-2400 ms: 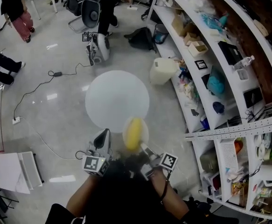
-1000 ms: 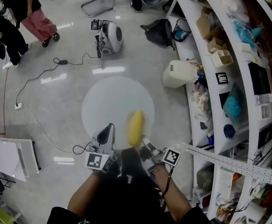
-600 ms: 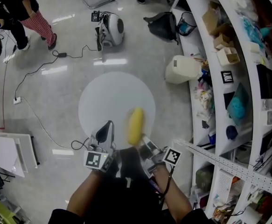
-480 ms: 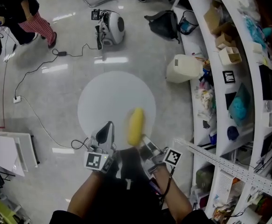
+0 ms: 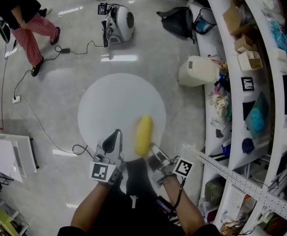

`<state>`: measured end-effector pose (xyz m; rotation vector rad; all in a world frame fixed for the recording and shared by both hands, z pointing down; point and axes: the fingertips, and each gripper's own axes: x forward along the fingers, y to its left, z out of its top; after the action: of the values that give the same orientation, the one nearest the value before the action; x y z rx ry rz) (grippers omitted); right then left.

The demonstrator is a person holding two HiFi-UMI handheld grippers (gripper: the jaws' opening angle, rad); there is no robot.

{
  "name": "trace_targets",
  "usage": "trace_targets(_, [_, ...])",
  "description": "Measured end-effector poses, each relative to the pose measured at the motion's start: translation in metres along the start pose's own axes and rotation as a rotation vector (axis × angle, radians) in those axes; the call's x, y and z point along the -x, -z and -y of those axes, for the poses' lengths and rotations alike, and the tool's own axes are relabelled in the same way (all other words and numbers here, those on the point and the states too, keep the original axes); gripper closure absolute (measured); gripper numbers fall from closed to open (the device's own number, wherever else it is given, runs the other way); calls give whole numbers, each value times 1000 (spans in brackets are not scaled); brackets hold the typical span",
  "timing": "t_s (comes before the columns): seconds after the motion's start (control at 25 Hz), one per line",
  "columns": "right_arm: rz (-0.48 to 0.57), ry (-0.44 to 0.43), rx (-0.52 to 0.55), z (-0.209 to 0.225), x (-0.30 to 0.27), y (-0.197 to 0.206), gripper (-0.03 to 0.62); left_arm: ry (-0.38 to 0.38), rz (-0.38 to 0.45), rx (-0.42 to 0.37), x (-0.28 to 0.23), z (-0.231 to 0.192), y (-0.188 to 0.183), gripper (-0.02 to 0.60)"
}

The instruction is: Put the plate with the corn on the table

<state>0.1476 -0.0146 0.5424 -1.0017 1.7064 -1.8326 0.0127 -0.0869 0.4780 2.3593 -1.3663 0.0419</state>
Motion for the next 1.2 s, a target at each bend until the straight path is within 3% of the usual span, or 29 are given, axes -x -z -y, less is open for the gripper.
trace_targets(1.2, [-73, 11, 19, 87, -45, -23, 542, -83, -8, 68, -49, -39, 66, 580])
